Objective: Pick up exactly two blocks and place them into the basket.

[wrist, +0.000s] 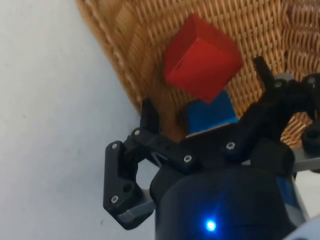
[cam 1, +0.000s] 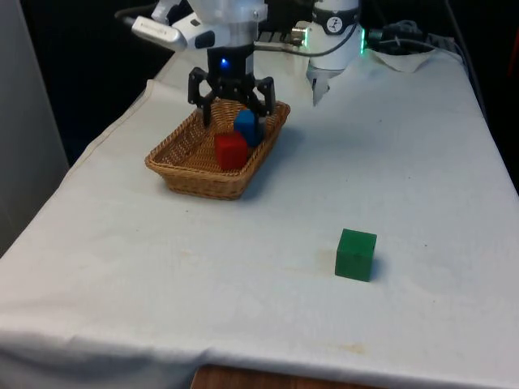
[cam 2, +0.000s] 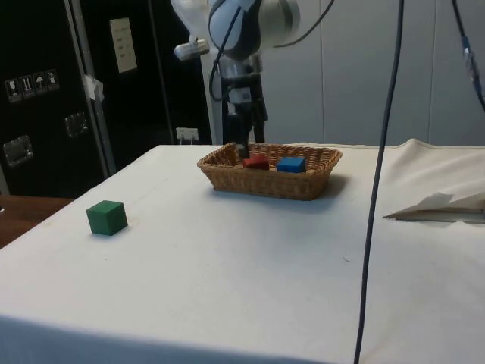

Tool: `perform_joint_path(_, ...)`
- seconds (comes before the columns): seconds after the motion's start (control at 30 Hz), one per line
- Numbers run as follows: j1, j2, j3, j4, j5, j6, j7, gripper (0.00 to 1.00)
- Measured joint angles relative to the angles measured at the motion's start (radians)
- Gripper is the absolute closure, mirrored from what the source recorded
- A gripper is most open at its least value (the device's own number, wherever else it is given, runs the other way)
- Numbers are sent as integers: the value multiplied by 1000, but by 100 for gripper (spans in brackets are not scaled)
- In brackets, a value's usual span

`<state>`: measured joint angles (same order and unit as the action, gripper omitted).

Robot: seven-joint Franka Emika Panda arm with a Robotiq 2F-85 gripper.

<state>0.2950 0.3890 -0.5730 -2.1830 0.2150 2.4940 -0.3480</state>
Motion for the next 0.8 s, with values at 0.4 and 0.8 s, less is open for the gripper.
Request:
perform_joint_path(0.4,27,-128,29,-49,-76,-22,106,0)
perform_joint_path(0.8,44,-186,97,-60,-120,-23,207,0)
